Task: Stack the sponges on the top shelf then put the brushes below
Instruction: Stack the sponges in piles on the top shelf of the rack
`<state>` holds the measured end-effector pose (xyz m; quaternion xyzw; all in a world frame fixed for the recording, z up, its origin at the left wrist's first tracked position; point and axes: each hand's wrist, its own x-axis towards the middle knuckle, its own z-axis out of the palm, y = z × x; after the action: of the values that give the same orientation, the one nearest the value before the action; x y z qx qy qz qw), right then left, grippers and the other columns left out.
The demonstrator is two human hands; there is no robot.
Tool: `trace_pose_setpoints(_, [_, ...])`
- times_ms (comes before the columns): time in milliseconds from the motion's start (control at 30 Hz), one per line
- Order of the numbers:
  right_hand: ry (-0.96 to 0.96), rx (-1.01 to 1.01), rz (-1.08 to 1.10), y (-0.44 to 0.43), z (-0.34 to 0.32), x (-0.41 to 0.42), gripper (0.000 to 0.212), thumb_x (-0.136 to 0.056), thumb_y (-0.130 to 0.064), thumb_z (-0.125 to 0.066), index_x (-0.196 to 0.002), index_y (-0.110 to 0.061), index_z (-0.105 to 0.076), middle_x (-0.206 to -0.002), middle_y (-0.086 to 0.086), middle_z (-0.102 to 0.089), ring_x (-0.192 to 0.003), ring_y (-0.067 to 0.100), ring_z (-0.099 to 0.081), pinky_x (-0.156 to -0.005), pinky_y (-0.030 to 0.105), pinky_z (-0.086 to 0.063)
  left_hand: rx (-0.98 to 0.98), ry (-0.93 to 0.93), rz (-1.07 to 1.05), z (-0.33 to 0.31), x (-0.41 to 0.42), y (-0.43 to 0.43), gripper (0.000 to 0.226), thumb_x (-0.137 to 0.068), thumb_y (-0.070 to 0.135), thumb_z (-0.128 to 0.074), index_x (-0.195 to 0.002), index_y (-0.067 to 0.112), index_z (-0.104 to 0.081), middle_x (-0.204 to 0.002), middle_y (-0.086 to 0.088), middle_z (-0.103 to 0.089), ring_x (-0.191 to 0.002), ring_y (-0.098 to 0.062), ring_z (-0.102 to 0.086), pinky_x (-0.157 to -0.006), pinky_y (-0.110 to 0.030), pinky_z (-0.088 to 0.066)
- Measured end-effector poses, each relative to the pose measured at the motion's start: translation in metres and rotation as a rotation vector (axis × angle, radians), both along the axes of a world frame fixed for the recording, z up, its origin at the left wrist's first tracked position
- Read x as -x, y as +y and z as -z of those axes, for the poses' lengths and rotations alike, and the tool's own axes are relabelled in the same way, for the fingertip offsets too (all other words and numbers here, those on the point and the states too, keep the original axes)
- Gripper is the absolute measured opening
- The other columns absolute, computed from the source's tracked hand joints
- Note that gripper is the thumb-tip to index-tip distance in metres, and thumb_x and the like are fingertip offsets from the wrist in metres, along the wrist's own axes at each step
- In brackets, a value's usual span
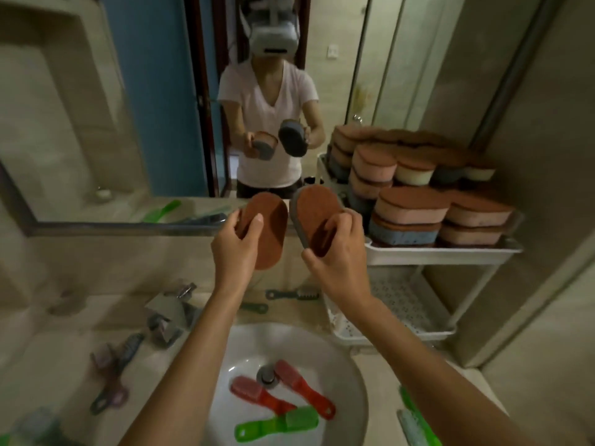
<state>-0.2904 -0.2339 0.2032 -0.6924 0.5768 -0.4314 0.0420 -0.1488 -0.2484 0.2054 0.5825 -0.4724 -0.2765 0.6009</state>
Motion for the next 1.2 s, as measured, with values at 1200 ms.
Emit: trace_pose_setpoints(1200, [0.579,-0.244,-0.006,-0.059,-0.102,0.258,0.069,-0.082,0.007,-0.048,-0.143,-0.021,-0.03,-0.147,0.008,-0.034,-0.133,0.029,-0.033,-0.105,0.038,-0.036,-0.008,-0.564,0.522,-0.125,0.189,-0.085,0.034,-0.09,0.037,-0.056,-0.102,0.008,-0.068,-0.1,-0.007,-0.064,-0.095,-0.018,-0.057,-0.082,-0.033,-0.044])
